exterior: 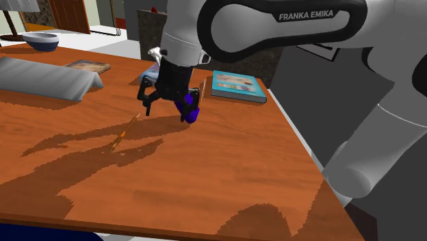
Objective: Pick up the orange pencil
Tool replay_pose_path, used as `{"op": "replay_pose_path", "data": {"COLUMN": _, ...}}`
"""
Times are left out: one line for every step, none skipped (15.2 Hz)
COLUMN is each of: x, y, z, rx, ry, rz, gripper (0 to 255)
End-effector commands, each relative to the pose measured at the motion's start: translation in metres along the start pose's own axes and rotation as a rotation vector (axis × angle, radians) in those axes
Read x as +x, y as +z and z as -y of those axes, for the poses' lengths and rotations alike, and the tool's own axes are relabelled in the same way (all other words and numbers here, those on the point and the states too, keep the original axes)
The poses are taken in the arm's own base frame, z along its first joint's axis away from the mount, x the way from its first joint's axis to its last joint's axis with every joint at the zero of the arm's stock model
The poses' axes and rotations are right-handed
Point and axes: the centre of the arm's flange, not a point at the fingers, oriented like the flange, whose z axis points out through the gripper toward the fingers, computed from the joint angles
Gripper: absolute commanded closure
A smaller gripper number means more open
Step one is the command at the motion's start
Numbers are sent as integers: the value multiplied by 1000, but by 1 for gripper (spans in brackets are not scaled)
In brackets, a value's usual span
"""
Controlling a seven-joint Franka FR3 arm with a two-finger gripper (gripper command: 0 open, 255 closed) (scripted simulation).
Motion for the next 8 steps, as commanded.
{"op": "replay_pose_path", "data": {"x": 3, "y": 3, "z": 25, "rx": 14, "ry": 63, "rz": -9, "gripper": 0}}
{"op": "replay_pose_path", "data": {"x": 6, "y": 5, "z": 37, "rx": 19, "ry": 91, "rz": -13, "gripper": 0}}
{"op": "replay_pose_path", "data": {"x": 8, "y": 7, "z": 48, "rx": 25, "ry": 118, "rz": -17, "gripper": 0}}
{"op": "replay_pose_path", "data": {"x": 11, "y": 8, "z": 60, "rx": 31, "ry": 146, "rz": -22, "gripper": 0}}
{"op": "replay_pose_path", "data": {"x": 15, "y": 9, "z": 72, "rx": 36, "ry": 174, "rz": -26, "gripper": 0}}
{"op": "replay_pose_path", "data": {"x": 18, "y": 11, "z": 84, "rx": 42, "ry": 202, "rz": -30, "gripper": 0}}
{"op": "replay_pose_path", "data": {"x": 20, "y": 11, "z": 89, "rx": 44, "ry": 215, "rz": -32, "gripper": 0}}
{"op": "replay_pose_path", "data": {"x": 20, "y": 17, "z": 88, "rx": 44, "ry": 215, "rz": -32, "gripper": 0}}
